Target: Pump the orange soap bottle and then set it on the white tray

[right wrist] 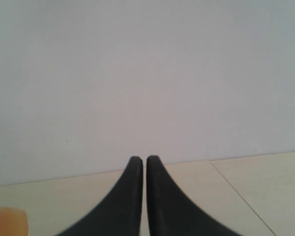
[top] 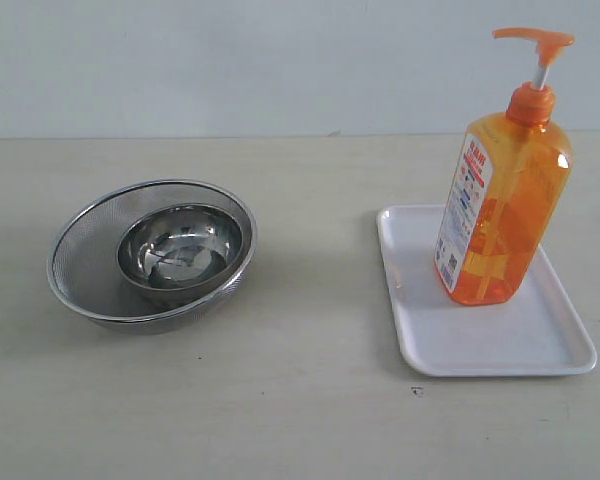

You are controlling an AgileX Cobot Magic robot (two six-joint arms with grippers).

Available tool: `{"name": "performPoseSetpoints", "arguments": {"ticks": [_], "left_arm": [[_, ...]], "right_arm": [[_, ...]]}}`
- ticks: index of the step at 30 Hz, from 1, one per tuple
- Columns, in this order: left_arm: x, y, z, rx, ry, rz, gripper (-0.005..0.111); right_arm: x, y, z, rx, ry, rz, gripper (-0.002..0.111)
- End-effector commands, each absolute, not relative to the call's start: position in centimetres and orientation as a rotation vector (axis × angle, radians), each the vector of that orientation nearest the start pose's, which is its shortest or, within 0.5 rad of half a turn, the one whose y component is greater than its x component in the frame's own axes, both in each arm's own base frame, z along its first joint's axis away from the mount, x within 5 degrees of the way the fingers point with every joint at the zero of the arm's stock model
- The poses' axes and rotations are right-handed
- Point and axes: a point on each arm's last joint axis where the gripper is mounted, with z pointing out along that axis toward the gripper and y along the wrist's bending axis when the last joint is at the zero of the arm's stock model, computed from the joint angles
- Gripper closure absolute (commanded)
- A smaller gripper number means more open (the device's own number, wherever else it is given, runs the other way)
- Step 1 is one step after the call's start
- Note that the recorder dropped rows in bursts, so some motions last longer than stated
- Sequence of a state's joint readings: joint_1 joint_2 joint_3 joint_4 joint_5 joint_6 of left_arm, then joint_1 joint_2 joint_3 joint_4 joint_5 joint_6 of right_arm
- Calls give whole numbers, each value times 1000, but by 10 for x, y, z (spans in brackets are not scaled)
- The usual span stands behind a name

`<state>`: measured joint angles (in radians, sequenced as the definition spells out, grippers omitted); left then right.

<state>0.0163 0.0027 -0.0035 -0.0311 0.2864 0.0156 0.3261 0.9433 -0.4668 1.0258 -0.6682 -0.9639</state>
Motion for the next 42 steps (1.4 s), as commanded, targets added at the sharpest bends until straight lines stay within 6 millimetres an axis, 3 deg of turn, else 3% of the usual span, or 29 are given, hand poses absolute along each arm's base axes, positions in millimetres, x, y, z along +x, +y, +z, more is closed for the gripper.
{"name": "performPoseSetpoints", "arguments": {"ticks": [1,32,42], "left_arm": [[55,0,188,-29,1763,-15,102],[55,0,188,-29,1763,-15,102],[55,0,188,-29,1763,-15,102]], "right_arm": [[188,12,300,149,1560,-230,108],[188,11,300,150,1558,-232,108],[181,22,300,66,1622,-84,108]]}}
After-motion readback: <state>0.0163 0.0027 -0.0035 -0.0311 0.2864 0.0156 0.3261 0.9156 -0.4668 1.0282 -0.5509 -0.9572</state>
